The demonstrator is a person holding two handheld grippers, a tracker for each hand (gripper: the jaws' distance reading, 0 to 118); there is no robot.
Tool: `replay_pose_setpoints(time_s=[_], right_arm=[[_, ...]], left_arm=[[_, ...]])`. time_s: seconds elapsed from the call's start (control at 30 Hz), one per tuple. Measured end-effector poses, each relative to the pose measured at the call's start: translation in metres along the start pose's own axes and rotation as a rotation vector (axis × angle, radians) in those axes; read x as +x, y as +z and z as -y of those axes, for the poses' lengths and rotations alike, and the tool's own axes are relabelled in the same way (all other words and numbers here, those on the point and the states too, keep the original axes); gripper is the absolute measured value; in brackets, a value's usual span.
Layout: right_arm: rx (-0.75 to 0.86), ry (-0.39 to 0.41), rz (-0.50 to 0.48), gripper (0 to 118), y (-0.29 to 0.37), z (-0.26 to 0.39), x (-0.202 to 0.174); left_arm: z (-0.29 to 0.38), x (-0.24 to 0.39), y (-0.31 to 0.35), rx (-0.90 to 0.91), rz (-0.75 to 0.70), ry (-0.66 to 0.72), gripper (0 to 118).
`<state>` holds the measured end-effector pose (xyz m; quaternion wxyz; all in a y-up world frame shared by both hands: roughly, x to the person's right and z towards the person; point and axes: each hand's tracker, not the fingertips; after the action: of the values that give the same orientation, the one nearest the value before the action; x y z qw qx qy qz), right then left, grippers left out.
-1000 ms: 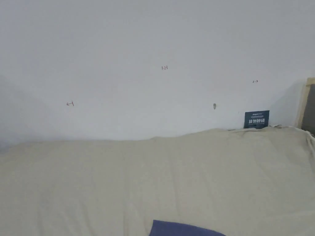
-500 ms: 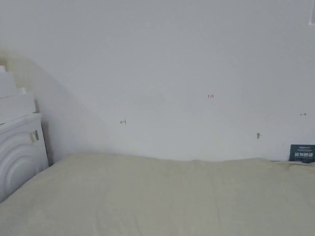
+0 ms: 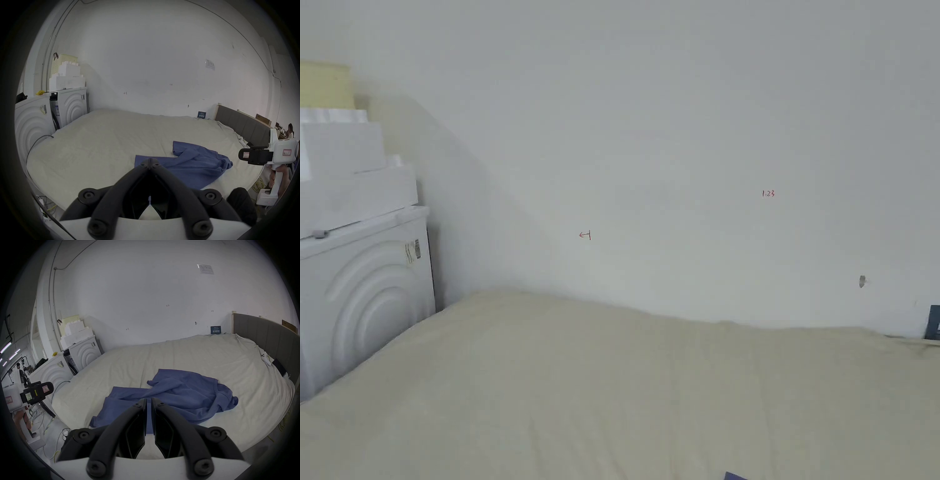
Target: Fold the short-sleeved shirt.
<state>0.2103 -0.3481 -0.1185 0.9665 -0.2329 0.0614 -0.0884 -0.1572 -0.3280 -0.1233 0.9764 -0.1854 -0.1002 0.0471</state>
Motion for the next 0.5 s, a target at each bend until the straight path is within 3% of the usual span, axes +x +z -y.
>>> replay_pose_setpoints(time_s=[0.23,0.5], right_arm=[[-0.022,-0.048,-0.005,6,-0.002,0.001,0.007],[-0.03,-0.044,-0.005,6,-0.003,0.002,0.006]], left_arm=[[-0.003,0.003,-0.006,-0.019,-0.019,-0.025,0],[0.0,0.0,-0.014,-0.058,0.001,-0.005,0]])
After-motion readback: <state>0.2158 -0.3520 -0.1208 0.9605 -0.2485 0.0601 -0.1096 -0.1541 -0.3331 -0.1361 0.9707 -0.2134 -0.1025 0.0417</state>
